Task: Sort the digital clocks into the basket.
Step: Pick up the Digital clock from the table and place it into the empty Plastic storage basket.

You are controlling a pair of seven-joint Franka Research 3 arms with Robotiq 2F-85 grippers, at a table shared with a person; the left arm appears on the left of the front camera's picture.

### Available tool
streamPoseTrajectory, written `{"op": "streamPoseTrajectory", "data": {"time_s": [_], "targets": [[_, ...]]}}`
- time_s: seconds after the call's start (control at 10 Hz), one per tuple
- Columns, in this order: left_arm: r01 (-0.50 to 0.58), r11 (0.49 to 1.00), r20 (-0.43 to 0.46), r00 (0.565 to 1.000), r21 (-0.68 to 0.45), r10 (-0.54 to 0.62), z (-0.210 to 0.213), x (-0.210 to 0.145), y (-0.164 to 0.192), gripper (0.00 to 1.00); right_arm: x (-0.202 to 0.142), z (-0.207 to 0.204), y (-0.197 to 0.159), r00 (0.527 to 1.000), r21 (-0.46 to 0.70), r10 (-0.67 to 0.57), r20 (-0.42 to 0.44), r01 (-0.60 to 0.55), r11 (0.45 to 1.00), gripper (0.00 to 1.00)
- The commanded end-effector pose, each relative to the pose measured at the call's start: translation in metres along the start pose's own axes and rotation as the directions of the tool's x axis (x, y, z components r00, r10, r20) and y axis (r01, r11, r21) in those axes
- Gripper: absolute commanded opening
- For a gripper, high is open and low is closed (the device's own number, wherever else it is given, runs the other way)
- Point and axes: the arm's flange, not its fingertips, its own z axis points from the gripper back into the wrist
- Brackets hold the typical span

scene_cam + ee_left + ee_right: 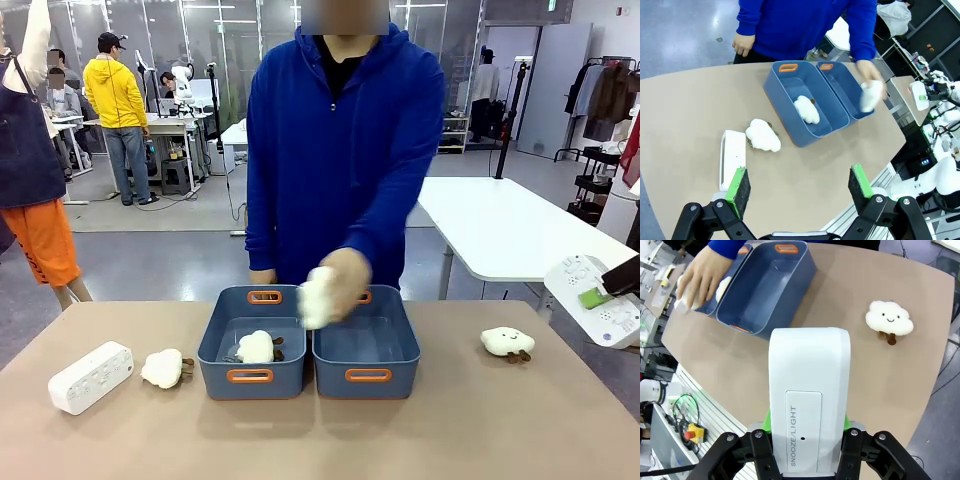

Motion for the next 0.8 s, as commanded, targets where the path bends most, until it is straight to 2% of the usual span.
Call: {"op": "streamPoseTrajectory", "data": {"time_s": [0.0, 0.3, 0.7], "targets": [[0.017, 1.0, 0.01, 1.0, -0.024, -0.016, 0.001, 0.002, 0.002, 1.0, 0.006, 0.001, -0.001, 1.0, 0.008, 0.028, 0.009, -0.028, 1.0, 0.15], [0.017, 1.0, 0.01, 1.0, -0.024, -0.016, 0.001, 0.002, 0.002, 1.0, 0.009, -0.001, 0.001, 1.0, 0.007, 0.028, 0.005, -0.028, 1.0, 0.15], [0.017, 1.0, 0.01, 1.0, -0.024, -0.016, 0.001, 0.002, 0.002, 1.0, 0.026, -0.017, 0.034, 0.997, -0.018, 0.083, -0.002, -0.083, 0.996, 0.15]]}}
